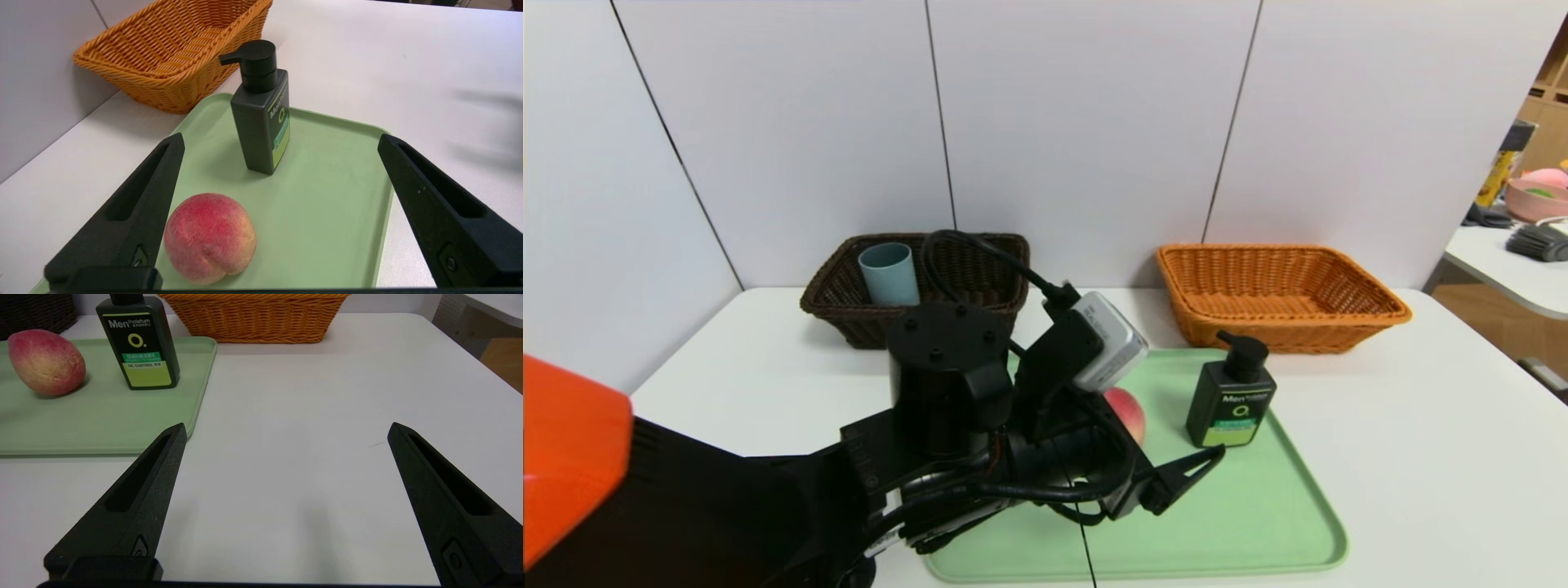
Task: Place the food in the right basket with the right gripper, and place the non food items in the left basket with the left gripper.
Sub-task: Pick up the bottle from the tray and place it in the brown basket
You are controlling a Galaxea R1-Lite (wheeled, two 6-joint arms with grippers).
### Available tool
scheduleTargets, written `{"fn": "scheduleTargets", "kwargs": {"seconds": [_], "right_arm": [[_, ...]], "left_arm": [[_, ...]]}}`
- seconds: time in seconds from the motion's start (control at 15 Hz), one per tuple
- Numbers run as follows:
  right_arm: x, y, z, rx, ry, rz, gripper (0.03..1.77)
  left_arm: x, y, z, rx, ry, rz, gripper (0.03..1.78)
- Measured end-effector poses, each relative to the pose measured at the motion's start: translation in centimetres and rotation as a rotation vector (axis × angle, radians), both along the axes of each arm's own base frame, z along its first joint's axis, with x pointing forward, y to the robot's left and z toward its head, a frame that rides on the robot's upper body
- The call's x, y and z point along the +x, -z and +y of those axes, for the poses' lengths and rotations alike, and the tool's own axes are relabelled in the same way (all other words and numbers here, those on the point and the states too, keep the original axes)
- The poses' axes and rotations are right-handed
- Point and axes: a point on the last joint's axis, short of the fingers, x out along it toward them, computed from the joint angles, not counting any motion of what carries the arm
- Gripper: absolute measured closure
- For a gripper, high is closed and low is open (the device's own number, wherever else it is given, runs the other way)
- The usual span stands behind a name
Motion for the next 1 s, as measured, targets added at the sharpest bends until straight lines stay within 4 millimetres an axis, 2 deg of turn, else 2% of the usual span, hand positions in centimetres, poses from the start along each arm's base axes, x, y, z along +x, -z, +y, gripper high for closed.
{"fn": "scheduleTargets", "kwargs": {"seconds": [0.4,1.0], "right_arm": [[0.0,0.0,0.0,0.0,0.0,0.0,0.1],[0.0,0.0,0.0,0.0,0.0,0.0,0.1]], "left_arm": [[2.4,3.1,-1.9,-0.012,0.126,0.012,0.12],[5.8,4.5,-4.7,-0.022,0.121,0.001,0.12]]}}
